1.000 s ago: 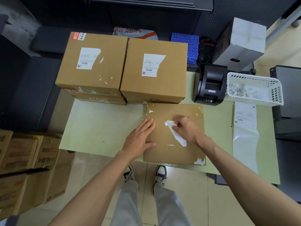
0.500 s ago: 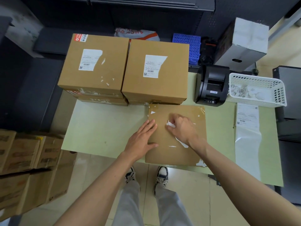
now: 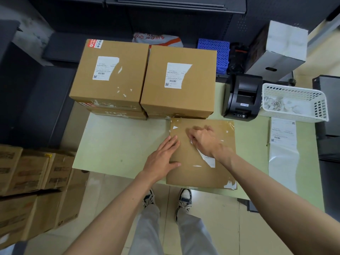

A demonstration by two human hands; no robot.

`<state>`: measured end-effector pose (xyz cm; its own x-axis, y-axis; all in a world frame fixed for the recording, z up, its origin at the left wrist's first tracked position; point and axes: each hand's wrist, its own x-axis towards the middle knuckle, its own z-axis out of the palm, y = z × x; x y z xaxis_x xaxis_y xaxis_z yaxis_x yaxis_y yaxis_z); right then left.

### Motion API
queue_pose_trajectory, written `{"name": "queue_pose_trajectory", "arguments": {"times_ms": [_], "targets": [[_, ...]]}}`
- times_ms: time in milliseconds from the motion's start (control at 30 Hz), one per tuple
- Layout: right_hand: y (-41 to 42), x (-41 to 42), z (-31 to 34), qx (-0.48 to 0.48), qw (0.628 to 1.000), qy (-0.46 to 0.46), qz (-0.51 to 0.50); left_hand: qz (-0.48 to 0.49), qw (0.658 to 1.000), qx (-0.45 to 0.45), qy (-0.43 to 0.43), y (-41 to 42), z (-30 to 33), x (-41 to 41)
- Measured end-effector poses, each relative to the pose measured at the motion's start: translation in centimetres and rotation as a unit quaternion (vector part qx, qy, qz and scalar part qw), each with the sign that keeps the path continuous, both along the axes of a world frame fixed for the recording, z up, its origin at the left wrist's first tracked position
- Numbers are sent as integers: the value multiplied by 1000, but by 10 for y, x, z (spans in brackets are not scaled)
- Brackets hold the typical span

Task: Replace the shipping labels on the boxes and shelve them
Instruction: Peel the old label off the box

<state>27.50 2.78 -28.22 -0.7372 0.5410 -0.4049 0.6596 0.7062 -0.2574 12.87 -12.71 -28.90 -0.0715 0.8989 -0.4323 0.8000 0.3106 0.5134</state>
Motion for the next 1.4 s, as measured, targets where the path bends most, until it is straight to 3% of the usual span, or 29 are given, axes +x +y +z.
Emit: {"name": "queue_pose_trajectory", "arguments": {"times_ms": [167,467,733,867,1067,1400], "targets": [[1,10,2,-10,1000,12,18,3,1000,-3,-3,-1,-1,-1],[-12,16,9,15,998,50,-46,8,1000,-1,-11,-1,0,0],[-27,-4,4,41,972,-1,-231,11,1000,-2,-13,-1,0,0],[-31,-9,2,5,965,-1,-264,9,1000,-1,-12,-2,0,0],[-26,11,5,-85,935,72,-338,11,1000,-7,-6,-2,1,1],[-37,13,13,-69,941,98,-316,13,1000,-14,-10,-1,0,2]]}}
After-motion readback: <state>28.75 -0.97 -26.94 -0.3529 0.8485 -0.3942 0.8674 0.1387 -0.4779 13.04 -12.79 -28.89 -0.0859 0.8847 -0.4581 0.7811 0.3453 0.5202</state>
